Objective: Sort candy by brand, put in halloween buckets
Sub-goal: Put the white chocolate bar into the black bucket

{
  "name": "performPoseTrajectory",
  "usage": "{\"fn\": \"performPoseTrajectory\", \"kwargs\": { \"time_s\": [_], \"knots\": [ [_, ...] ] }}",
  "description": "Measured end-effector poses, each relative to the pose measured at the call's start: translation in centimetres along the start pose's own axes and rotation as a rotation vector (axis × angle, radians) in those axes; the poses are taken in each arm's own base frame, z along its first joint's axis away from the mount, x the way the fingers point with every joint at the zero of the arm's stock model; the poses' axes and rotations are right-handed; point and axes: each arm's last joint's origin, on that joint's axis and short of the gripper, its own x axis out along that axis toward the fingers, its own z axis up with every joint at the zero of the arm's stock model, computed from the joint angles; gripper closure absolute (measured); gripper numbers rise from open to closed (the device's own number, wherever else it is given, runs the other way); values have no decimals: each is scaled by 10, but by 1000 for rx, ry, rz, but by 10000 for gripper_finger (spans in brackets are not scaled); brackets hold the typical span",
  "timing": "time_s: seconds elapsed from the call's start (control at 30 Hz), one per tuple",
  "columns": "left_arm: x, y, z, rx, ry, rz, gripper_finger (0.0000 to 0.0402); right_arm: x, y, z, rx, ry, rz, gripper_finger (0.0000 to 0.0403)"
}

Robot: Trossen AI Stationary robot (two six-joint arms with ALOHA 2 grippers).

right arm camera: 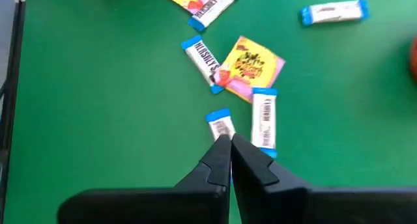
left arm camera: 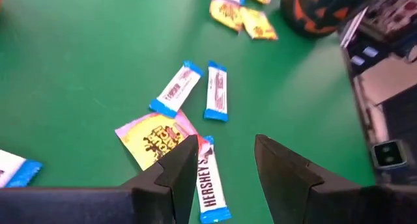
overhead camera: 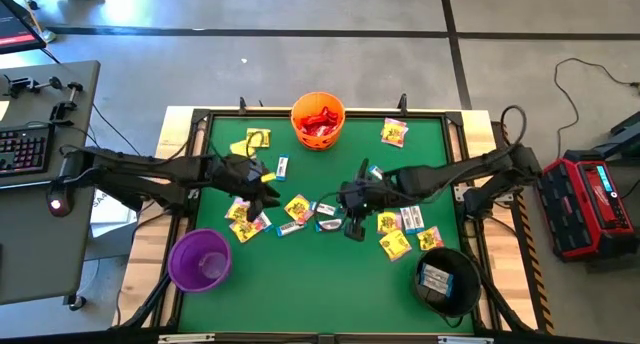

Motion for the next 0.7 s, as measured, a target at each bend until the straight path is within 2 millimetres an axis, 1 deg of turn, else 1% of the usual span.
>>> {"fn": "performPoseTrajectory", "kwargs": {
  "time_s": [0.1, 0.23, 0.33, 0.43, 0.6, 0.7],
  "knots": [
    [15, -4, -5, 21, 36, 23, 257, 17, 3, -17, 61, -18, 17, 403],
    [36, -6, -11, 71, 46, 99, 256, 28, 9, -33, 129, -32, 18, 403],
    [50, -6, -12, 120, 59, 150, 252, 28, 16, -37, 153, -39, 10, 403],
    [63, -6, -8, 178, 88, 169, 241, 25, 23, -37, 147, -52, 13, 403],
    [84, -3, 0, 245, 113, 183, 210, 24, 26, -39, 157, -32, 31, 403],
    [96, 0, 4, 255, 130, 197, 189, 24, 27, -40, 157, 3, 98, 403]
  ]
}}
